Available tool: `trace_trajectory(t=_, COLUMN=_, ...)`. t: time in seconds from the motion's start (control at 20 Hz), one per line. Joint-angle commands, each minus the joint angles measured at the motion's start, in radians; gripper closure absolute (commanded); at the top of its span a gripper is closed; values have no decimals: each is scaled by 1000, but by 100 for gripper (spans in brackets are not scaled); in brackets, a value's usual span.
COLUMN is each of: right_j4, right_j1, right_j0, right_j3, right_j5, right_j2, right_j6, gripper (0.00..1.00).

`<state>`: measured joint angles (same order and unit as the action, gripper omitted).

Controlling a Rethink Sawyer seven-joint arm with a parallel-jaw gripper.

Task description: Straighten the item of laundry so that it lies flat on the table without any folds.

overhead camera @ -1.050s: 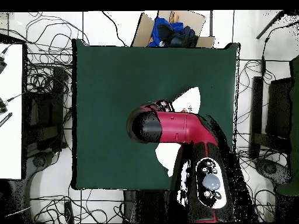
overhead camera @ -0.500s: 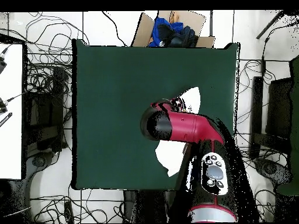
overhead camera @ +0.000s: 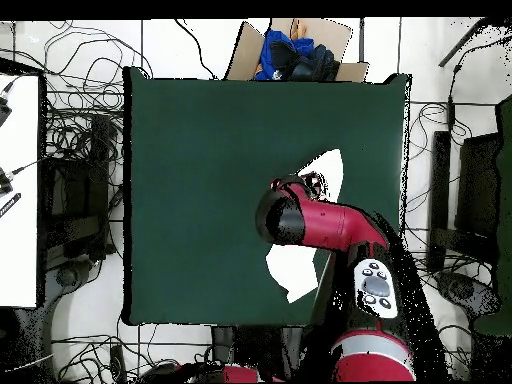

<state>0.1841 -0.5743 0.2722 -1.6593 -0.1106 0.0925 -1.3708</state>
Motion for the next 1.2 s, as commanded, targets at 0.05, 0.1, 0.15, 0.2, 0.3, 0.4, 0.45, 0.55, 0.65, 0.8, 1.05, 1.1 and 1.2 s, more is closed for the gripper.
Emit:
trace_trajectory(t=0.05, right_j4=54, right_j1=13, right_j0=46, right_j3=-68, right_j5=-85, right_j2=-134, right_j6=-56, gripper=0)
trace_trajectory(t=0.1, right_j4=55, right_j1=10, right_j0=38, right_j3=-69, right_j5=-126, right_j2=-128, right_j6=-43, gripper=0)
trace_trajectory(t=0.15, right_j4=56, right_j1=7, right_j0=31, right_j3=-70, right_j5=-167, right_j2=-123, right_j6=-30, gripper=0)
trace_trajectory(t=0.2, right_j4=52, right_j1=5, right_j0=33, right_j3=-78, right_j5=-162, right_j2=-127, right_j6=-43, gripper=0)
trace_trajectory(t=0.3, right_j4=46, right_j1=1, right_j0=37, right_j3=-92, right_j5=-146, right_j2=-133, right_j6=-67, gripper=0)
trace_trajectory(t=0.4, right_j4=52, right_j1=-10, right_j0=70, right_j3=-113, right_j5=-121, right_j2=-165, right_j6=-67, gripper=0)
trace_trajectory(t=0.45, right_j4=59, right_j1=-12, right_j0=91, right_j3=-122, right_j5=-115, right_j2=-190, right_j6=-54, gripper=0)
trace_trajectory(t=0.55, right_j4=52, right_j1=-14, right_j0=104, right_j3=-129, right_j5=-130, right_j2=-204, right_j6=-50, gripper=0)
trace_trajectory(t=0.65, right_j4=45, right_j1=-9, right_j0=107, right_j3=-129, right_j5=-132, right_j2=-210, right_j6=-59, gripper=0)
trace_trajectory(t=0.8, right_j4=45, right_j1=10, right_j0=141, right_j3=-139, right_j5=-105, right_j2=-254, right_j6=-64, gripper=0)
trace_trajectory(t=1.05, right_j4=52, right_j1=12, right_j0=172, right_j3=-167, right_j5=-79, right_j2=-286, right_j6=-75, gripper=0)
trace_trajectory(t=1.1, right_j4=56, right_j1=16, right_j0=187, right_j3=-177, right_j5=-74, right_j2=-300, right_j6=-72, gripper=0)
trace_trajectory(t=1.2, right_j4=54, right_j1=26, right_j0=190, right_j3=-183, right_j5=-70, right_j2=-309, right_j6=-79, gripper=0)
